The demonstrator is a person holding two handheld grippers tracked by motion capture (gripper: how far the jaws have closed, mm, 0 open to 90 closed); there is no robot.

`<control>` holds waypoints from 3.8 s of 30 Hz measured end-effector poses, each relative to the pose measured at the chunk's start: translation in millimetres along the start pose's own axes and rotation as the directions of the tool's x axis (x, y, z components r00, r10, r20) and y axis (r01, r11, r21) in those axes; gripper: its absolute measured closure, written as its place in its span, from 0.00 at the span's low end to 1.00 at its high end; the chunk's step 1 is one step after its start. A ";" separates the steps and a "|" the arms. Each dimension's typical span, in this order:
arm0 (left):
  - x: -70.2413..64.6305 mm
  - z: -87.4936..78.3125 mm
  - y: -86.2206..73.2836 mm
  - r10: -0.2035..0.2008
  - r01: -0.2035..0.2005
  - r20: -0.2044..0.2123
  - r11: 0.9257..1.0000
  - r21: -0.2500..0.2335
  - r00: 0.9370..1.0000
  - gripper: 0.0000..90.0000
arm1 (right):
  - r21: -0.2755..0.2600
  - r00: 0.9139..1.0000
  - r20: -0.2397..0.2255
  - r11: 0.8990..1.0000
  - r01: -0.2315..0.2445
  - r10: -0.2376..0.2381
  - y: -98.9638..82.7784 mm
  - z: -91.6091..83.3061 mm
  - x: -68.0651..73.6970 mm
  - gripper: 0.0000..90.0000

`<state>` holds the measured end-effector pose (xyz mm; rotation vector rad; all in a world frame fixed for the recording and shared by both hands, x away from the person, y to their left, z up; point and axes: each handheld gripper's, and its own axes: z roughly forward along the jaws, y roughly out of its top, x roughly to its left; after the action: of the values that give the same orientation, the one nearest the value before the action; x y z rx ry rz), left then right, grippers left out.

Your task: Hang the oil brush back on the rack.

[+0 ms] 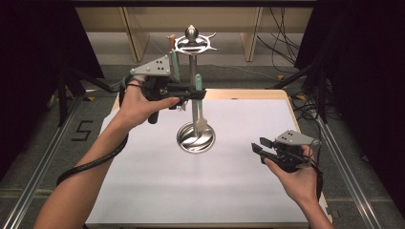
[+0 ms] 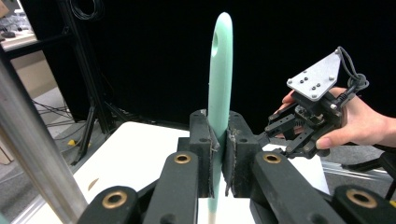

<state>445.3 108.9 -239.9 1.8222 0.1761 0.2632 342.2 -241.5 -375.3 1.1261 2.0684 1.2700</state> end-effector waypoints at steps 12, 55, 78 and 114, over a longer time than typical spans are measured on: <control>15.7 -1.4 7.7 -0.006 0.006 0.015 1.000 0.020 1.000 0.92 | 0.033 1.000 -0.010 0.999 -0.007 0.007 0.8 -1.2 2.8 0.68; 25.4 -4.7 20.9 -0.150 0.149 0.029 0.989 0.021 0.988 0.92 | 0.002 1.000 0.001 1.000 -0.010 0.010 0.6 0.2 2.4 0.68; 32.4 -12.8 11.0 -0.238 0.239 0.039 0.971 -0.025 0.970 0.90 | 0.035 1.000 -0.020 0.999 -0.021 0.022 1.8 -3.1 4.1 0.69; -15.9 -29.2 -12.7 -0.120 0.085 -0.335 0.989 -0.118 0.934 0.52 | -0.013 0.998 0.052 0.999 -0.030 0.030 -3.1 -12.0 -20.8 0.68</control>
<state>422.3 135.3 -246.3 1.6491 0.4920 0.5057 343.8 -265.6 -373.1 1.1765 2.0103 1.2520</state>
